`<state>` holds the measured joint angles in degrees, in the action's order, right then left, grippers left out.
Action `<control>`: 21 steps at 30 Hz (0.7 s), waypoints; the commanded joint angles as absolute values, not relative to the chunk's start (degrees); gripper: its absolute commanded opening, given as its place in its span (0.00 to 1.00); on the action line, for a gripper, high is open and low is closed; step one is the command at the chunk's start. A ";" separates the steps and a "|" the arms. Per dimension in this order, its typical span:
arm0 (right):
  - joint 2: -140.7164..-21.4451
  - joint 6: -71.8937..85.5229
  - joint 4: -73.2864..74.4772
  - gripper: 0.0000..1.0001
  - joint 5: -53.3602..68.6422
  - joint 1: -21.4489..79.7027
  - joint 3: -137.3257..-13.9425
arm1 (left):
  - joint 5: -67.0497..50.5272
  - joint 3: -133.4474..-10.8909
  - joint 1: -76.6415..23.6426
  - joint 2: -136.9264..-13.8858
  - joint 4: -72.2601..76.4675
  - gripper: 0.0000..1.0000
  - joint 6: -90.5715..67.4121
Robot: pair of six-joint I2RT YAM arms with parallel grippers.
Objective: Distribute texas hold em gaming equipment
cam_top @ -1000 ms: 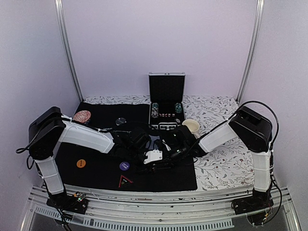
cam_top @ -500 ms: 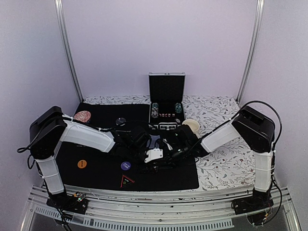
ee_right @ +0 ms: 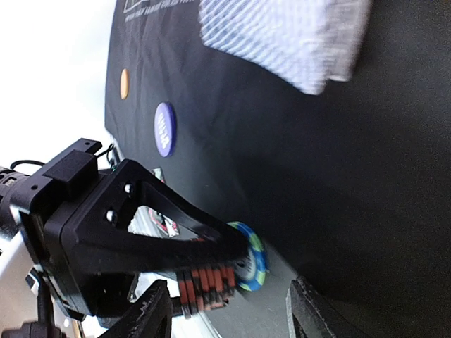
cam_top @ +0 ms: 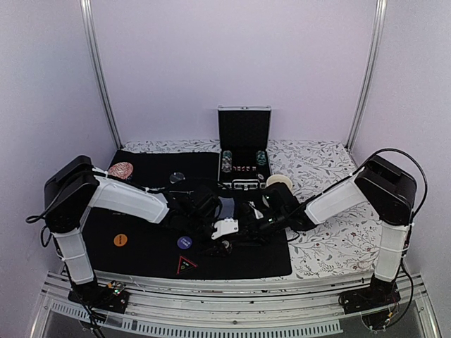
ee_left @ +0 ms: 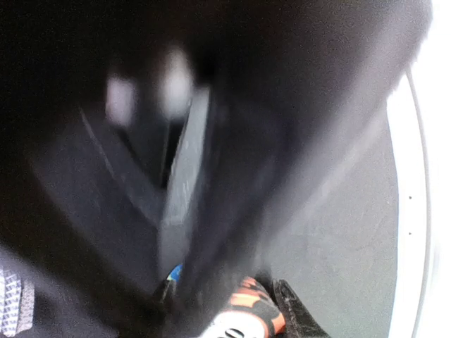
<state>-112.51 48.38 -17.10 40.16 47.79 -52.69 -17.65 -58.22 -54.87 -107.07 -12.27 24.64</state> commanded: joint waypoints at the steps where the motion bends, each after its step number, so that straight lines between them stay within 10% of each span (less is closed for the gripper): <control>1: -107.45 49.67 -15.82 0.58 35.97 46.07 -50.12 | -15.09 -56.39 -54.31 -110.86 -19.70 0.26 23.04; 21: -92.34 39.16 3.71 0.59 23.13 41.94 -48.97 | -12.19 -61.27 -55.55 -114.55 -22.67 0.59 21.49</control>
<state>-96.18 43.07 -1.91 27.35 43.11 -49.50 -15.73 -61.89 -55.11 -109.27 -15.70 22.70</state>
